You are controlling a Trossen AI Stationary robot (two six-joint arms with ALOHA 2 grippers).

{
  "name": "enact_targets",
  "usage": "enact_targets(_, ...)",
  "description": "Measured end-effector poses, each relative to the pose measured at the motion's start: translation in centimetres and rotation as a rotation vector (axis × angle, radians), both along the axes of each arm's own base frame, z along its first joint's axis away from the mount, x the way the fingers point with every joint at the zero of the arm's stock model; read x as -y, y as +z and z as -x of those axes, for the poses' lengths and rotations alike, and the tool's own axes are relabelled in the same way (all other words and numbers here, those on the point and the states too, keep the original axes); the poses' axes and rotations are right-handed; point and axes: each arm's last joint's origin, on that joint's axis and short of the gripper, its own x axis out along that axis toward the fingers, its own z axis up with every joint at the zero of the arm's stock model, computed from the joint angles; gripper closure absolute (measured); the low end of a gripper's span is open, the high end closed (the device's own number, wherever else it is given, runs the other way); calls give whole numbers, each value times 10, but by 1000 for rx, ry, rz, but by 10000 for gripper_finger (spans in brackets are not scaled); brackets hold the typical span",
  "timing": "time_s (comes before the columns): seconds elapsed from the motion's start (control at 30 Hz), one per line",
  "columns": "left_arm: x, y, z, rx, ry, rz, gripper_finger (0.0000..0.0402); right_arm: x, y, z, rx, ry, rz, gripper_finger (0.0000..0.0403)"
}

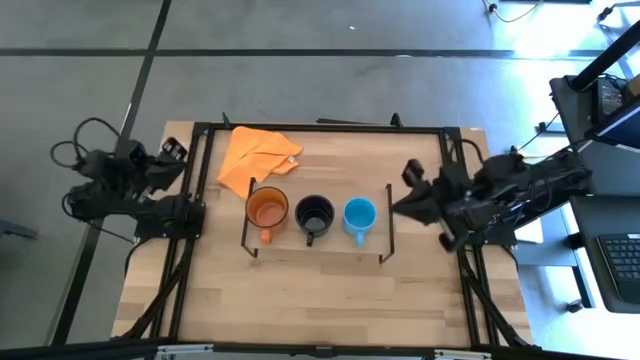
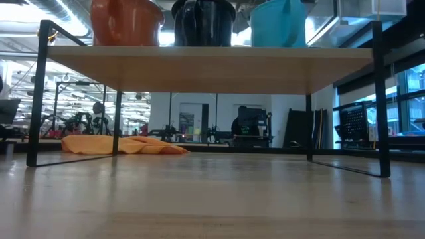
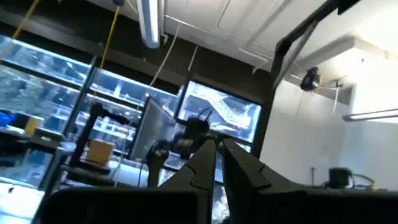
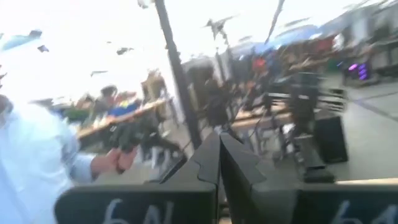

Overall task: Stack small to large cups/mugs on shelf
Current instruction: Return to Home Position

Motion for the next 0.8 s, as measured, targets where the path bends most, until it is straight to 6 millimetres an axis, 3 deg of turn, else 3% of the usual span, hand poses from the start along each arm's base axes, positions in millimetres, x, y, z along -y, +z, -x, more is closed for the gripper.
enact_targets(0.13,-3,0,-4,-97,97,34,383,11,-33,31,102,-32,-18,389)
enact_targets(0.23,-4,3,-2,-73,128,22,383,17,-52,48,177,-33,-28,389)
enact_targets(0.6,1,-8,-6,-21,15,-67,382,28,-108,79,363,-73,-13,389)
enact_targets(0.8,2,-15,-13,46,-16,-98,381,31,-127,87,440,-79,-42,389)
